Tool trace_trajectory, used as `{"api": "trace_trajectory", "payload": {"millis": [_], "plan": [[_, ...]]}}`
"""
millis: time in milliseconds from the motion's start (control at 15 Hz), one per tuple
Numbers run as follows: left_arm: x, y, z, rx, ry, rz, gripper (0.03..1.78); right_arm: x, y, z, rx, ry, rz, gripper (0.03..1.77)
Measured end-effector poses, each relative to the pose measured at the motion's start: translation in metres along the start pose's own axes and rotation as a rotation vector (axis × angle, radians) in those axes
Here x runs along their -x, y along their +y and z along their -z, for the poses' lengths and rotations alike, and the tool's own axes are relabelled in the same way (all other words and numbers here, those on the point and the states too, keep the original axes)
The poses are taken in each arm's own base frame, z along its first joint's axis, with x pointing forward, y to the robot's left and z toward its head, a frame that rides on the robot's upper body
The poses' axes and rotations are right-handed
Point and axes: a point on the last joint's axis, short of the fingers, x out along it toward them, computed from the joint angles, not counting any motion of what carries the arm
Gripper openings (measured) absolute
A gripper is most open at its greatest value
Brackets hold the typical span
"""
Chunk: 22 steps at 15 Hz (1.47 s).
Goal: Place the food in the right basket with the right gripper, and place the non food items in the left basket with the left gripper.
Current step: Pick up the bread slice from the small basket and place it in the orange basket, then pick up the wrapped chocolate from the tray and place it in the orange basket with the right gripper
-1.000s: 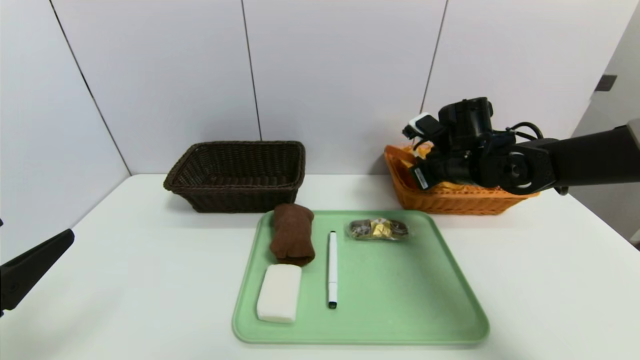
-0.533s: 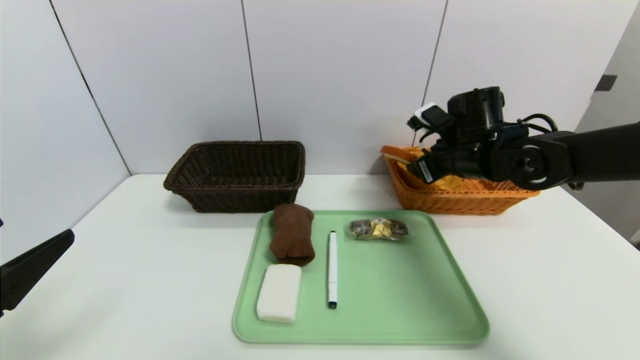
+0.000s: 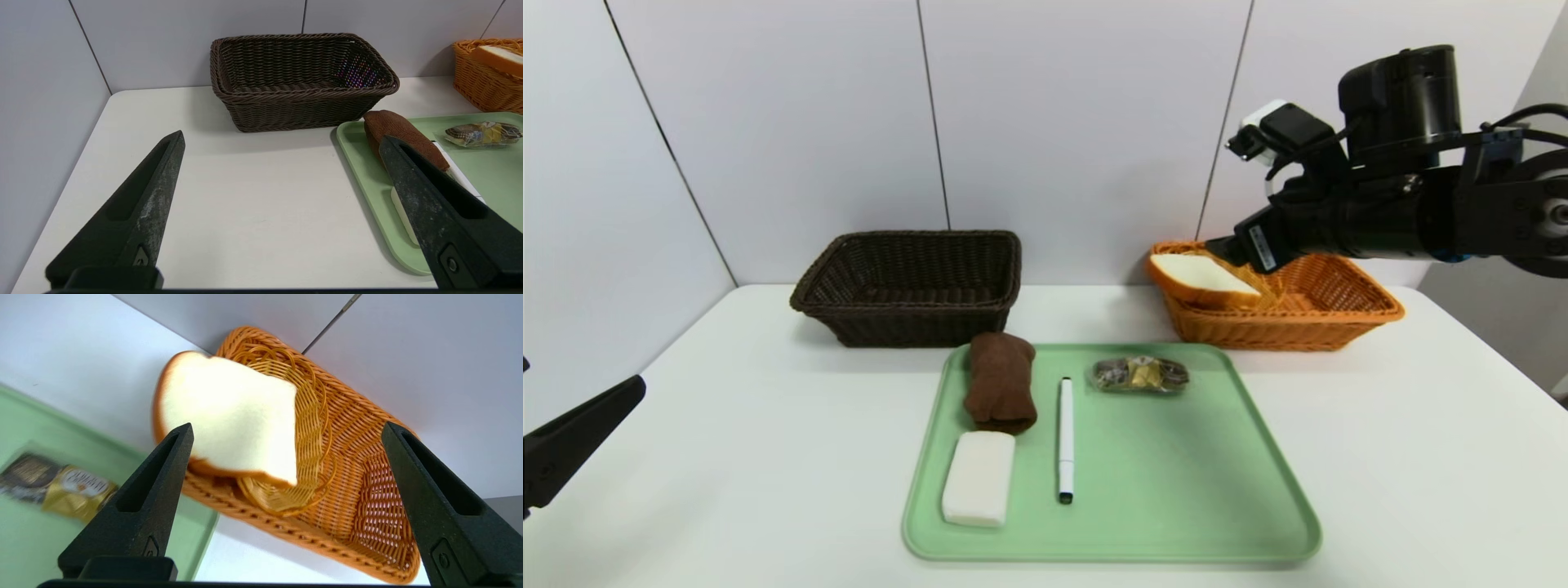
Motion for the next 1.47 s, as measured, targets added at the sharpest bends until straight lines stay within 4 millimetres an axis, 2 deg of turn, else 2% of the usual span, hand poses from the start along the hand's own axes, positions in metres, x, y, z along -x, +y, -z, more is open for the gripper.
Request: {"api": "trace_trajectory", "payload": {"millis": [133, 333, 533, 733, 1000, 1467], "plan": [[0.000, 0.000, 0.000, 0.001, 0.000, 0.000, 1.69, 0.016, 0.000, -0.008, -0.001, -0.043, -0.023, 1.62], [0.000, 0.000, 0.000, 0.002, 0.001, 0.000, 1.69, 0.035, 0.016, -0.019, 0.026, -0.089, -0.131, 1.65], [0.001, 0.000, 0.003, 0.003, 0.009, -0.002, 1.69, 0.051, 0.030, -0.025, 0.074, -0.051, -0.323, 1.67], [0.001, 0.000, 0.005, 0.004, 0.012, -0.003, 1.69, 0.058, 0.030, -0.029, 0.123, 0.001, -0.540, 1.68], [0.002, 0.000, 0.006, 0.003, 0.012, -0.002, 1.69, 0.047, 0.032, -0.015, 0.199, 0.095, -0.802, 1.69], [0.002, 0.000, 0.011, 0.002, 0.026, -0.003, 1.69, -0.006, 0.055, -0.014, 0.248, 0.202, -0.873, 1.69]]}}
